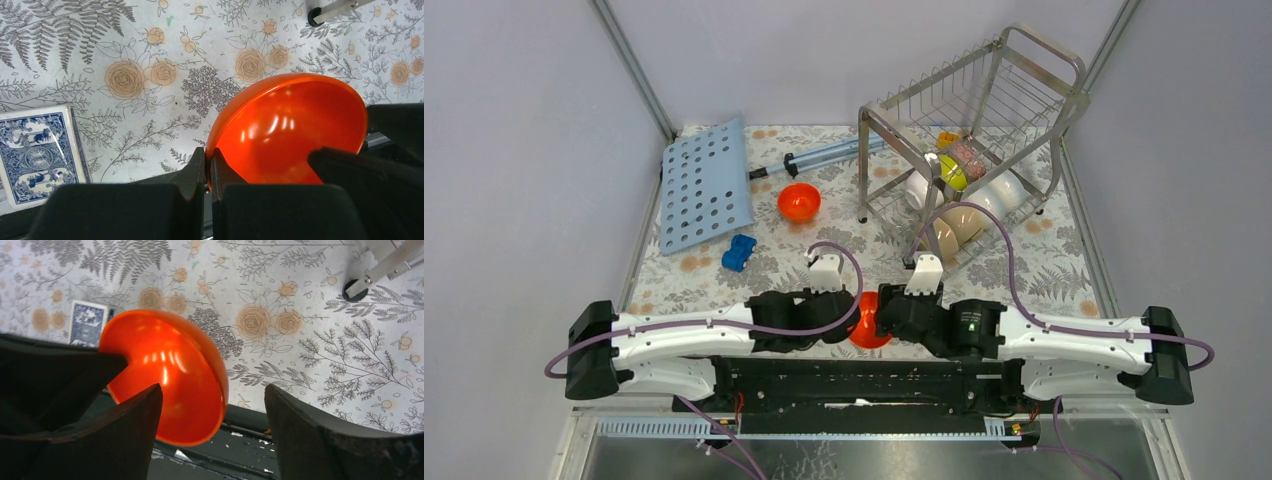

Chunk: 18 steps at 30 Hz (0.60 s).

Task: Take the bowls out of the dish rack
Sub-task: Place the bowl with the bowl.

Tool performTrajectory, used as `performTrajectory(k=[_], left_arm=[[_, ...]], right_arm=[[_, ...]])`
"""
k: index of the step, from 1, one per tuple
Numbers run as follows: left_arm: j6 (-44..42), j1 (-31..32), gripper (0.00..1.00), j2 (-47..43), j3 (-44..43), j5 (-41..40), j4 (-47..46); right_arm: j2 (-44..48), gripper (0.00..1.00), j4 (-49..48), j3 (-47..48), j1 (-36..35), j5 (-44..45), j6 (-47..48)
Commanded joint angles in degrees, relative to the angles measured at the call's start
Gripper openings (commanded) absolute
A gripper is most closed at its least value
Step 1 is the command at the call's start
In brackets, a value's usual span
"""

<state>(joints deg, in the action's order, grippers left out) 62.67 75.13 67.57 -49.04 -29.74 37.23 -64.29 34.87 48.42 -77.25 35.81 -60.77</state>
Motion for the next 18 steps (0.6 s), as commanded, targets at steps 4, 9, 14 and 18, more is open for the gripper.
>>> performTrajectory(k=[4,9,14,18], left_arm=[[-5.29,-7.19,0.00,-4.37,-2.64,-1.61,-0.64],[-13.54,-19.98,0.00,-6.30,-5.94,2.73,-0.90],[-18.70,-34.25,0.00,-4.19,-10.43,11.22,-3.32],[-19.50,-45.14,0.00,0.80,-13.68,19.35,-5.83]], right_arm=[[7.23,0.84,-0.90,4.77,0.13,-5.66,16.47],[15.54,0.82,-8.97,-0.53,-0.42,-17.21,26.60],[20.17,0.82,-14.56,-7.53,-0.44,-18.97,28.73],[21.92,0.83,-22.43,-14.37,-0.45,-21.13,29.12]])
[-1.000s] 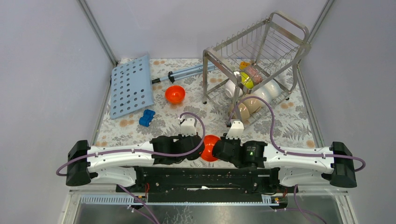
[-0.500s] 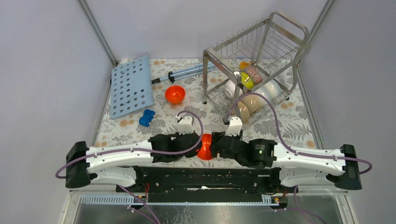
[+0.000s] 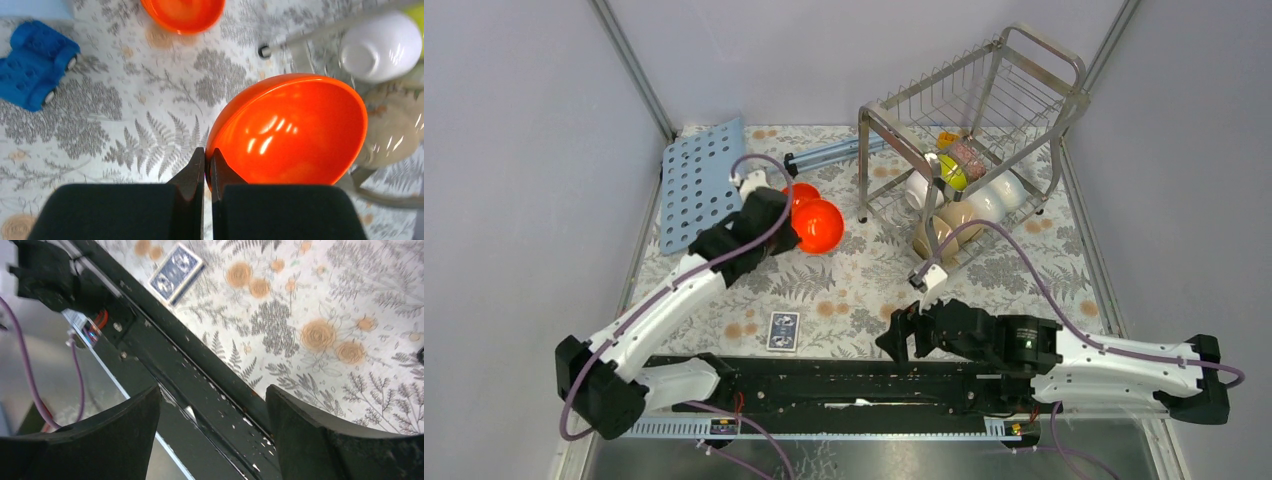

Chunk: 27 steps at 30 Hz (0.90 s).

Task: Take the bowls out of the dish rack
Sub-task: Place the bowl with the bowl.

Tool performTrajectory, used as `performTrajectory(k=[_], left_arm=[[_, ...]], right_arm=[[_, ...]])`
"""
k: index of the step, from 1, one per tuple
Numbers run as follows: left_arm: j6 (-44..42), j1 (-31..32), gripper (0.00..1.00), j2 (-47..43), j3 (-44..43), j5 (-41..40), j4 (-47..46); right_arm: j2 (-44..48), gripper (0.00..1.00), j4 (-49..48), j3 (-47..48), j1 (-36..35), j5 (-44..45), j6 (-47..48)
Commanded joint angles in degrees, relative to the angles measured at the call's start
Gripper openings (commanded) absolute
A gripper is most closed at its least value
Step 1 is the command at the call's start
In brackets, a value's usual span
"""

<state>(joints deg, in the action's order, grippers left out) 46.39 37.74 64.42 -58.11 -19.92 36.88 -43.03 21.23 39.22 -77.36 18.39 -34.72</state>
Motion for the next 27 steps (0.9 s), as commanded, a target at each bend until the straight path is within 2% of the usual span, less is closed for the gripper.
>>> performTrajectory(k=[1,5,8,16,27], left_arm=[[-2.85,-10.32,0.00,5.46,-5.29,11.78,-5.95],[-1.63,-17.30,0.00,11.91,-8.48,16.31,-7.88],[-0.31,-20.03,0.00,17.34,-11.08,17.07,-8.16],[6.13,-22.18,0.00,28.02,-18.46,13.50,-8.04],[10.13,-24.89,0.00,34.40,-22.15,12.44,-7.33]], right_arm=[[0.69,0.83,-9.89,-6.55,-0.41,-3.93,2.75],[-0.85,0.83,-10.35,-9.20,-0.33,-4.36,0.98],[-1.77,0.81,-8.92,-10.59,-0.61,-0.36,-3.34],[-2.11,0.80,-10.95,-14.25,-1.91,1.61,-6.33],[-2.69,0.79,-10.68,-13.89,-2.74,1.59,-7.64]])
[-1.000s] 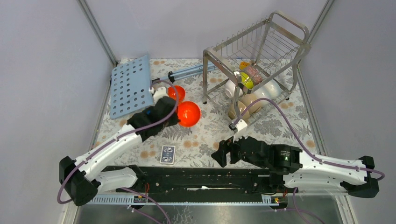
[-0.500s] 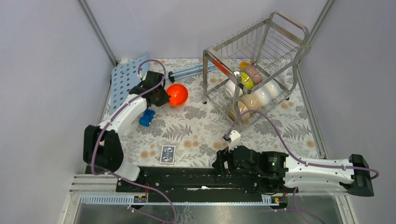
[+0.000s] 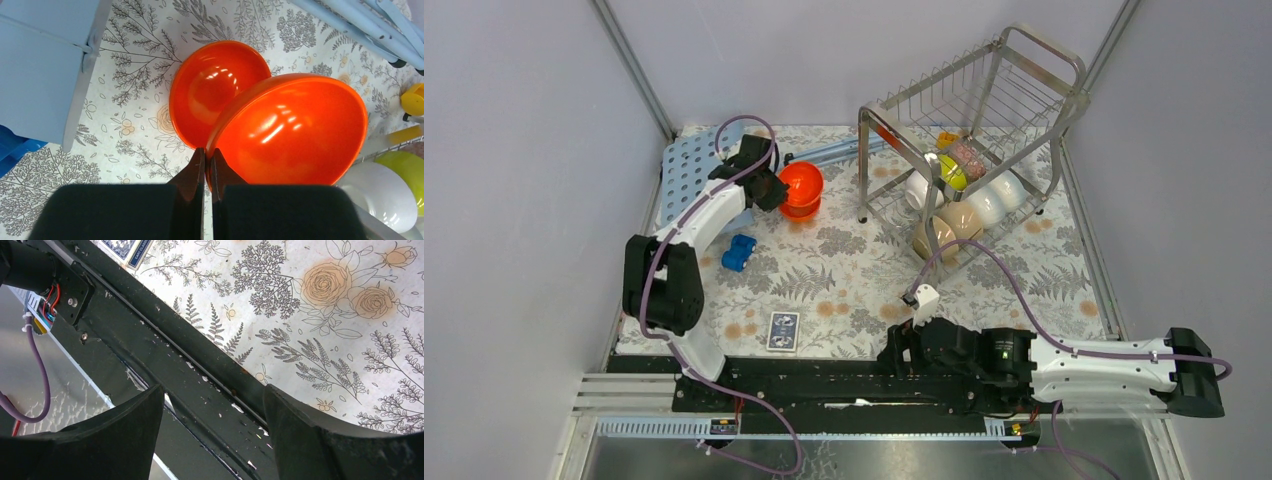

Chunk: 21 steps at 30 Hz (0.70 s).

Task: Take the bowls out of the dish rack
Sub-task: Place the bowl with the bowl.

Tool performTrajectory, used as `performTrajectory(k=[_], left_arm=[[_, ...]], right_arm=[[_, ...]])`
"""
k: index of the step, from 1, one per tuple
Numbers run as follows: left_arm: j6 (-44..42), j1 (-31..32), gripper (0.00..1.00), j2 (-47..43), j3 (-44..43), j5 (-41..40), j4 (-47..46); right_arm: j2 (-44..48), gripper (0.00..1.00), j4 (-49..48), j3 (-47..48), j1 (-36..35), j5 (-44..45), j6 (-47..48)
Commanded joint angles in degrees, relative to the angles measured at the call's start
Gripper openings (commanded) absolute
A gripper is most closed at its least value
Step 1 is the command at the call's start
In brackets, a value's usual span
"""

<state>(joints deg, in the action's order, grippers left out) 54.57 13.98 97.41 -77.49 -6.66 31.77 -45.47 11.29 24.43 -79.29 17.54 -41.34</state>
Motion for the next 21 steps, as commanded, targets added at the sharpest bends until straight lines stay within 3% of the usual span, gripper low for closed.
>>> performTrajectory(k=[1,21], left_arm=[[1.97,-1.41,0.00,1.68,-2.57,-0.75,-2.22],[1.95,-2.11,0.00,6.42,-1.24,-1.06,-2.44]], right_arm=[[-0.15,0.79,-0.33,0.97,-0.86,2.62,-1.08],[2.38,0.79,1.93,0.48,-1.21,3.96,-2.90]])
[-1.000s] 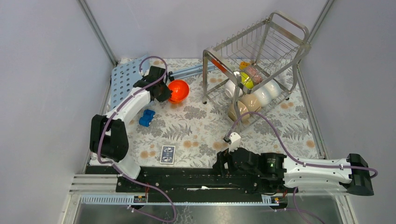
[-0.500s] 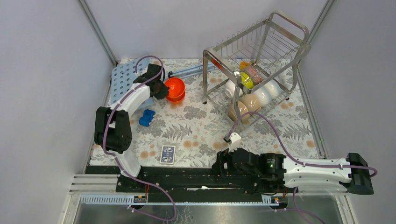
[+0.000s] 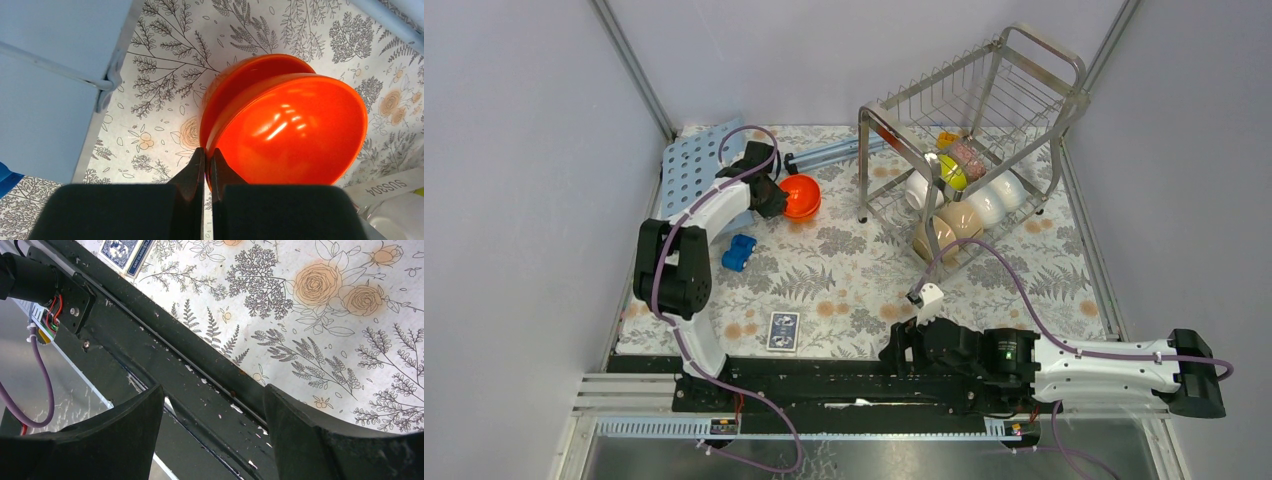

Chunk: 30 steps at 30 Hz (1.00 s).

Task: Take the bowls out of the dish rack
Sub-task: Place the bowl with the bowl.

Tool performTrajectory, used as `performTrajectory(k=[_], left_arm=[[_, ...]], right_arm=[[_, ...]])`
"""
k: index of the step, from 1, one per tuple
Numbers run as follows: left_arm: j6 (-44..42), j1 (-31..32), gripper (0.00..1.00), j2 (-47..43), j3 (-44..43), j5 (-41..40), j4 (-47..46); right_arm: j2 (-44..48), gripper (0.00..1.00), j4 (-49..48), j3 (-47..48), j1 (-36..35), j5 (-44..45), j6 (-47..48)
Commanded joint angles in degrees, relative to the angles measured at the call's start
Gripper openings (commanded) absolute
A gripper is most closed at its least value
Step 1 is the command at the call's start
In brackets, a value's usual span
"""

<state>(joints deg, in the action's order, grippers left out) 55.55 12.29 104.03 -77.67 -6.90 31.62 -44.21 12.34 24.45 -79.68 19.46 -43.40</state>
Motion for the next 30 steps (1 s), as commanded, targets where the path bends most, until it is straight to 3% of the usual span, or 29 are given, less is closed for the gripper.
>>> performTrajectory(k=[1,8,11,17,24,30], left_arm=[[1.01,-0.43,0.00,-0.15,-1.07,-0.90,-2.30],[0.67,-0.42,0.00,0.54,-1.22,-0.55,-2.27],[0.43,-0.47,0.08,0.77,-1.05,-0.17,-2.35],[-0.14,-0.43,0.16,1.06,-0.77,0.71,-2.29],[-0.48,-0.43,0.34,0.22,-1.11,2.02,-2.29],[-2.38,-0.43,0.37,-2.28,-1.93,0.85,-0.98]], right_arm=[[1.14,0.79,0.99,0.45,-0.83,2.13,-0.88],[1.48,0.79,1.28,0.05,-0.92,2.93,-1.68],[1.62,0.79,1.61,-0.10,-0.92,3.26,-1.94],[2.15,0.80,2.38,-0.08,-1.00,3.72,-2.13],[2.28,0.80,2.78,-0.01,-1.00,3.96,-2.13],[2.22,0.80,2.87,0.12,-1.00,4.16,-2.08]])
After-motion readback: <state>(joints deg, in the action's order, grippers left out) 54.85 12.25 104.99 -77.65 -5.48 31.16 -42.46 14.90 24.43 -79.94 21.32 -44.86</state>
